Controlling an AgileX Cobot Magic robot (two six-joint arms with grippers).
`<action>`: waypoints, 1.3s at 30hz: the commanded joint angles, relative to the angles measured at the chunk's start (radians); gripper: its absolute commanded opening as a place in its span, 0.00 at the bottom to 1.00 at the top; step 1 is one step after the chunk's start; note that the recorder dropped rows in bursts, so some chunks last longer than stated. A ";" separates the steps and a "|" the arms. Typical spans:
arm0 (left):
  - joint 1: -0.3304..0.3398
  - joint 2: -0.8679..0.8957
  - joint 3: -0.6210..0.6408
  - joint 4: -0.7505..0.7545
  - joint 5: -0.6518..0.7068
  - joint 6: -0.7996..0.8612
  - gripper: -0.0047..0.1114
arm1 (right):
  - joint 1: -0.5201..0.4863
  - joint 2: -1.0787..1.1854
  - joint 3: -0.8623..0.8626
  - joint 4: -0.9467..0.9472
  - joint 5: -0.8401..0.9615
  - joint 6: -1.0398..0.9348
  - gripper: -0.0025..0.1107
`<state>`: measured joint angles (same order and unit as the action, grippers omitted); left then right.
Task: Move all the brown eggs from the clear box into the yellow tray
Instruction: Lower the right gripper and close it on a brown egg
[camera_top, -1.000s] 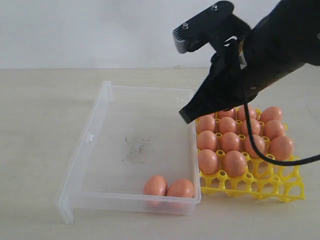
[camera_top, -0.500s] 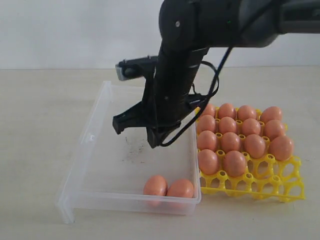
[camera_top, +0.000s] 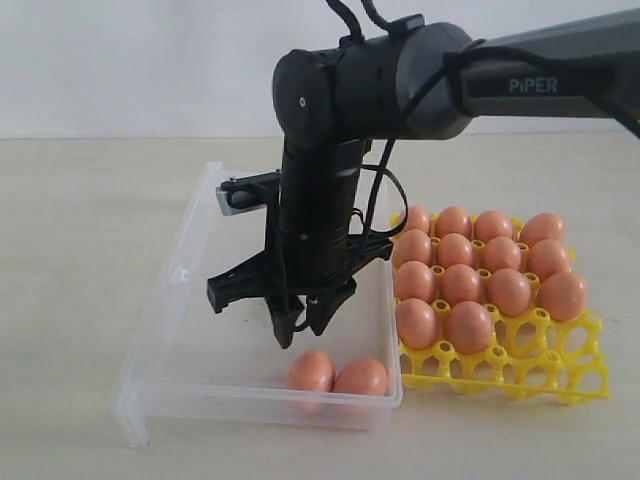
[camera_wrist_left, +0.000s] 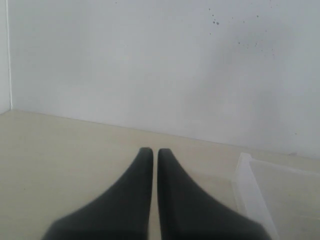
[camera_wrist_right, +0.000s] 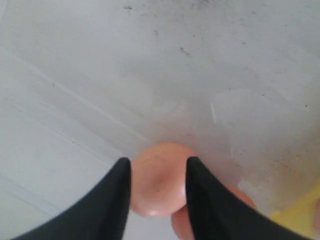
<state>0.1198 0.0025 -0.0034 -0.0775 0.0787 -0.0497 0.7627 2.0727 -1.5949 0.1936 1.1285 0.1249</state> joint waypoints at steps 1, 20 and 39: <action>-0.002 -0.002 0.003 -0.009 -0.002 -0.009 0.07 | 0.004 0.010 -0.010 -0.036 0.036 0.117 0.55; -0.002 -0.002 0.003 -0.009 -0.002 -0.009 0.07 | 0.004 0.133 -0.010 0.002 0.077 0.129 0.55; -0.002 -0.002 0.003 -0.009 -0.002 -0.009 0.07 | 0.004 0.026 -0.010 -0.226 -0.142 0.009 0.02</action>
<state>0.1198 0.0025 -0.0034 -0.0775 0.0787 -0.0497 0.7683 2.1629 -1.6025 0.0249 1.0789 0.1202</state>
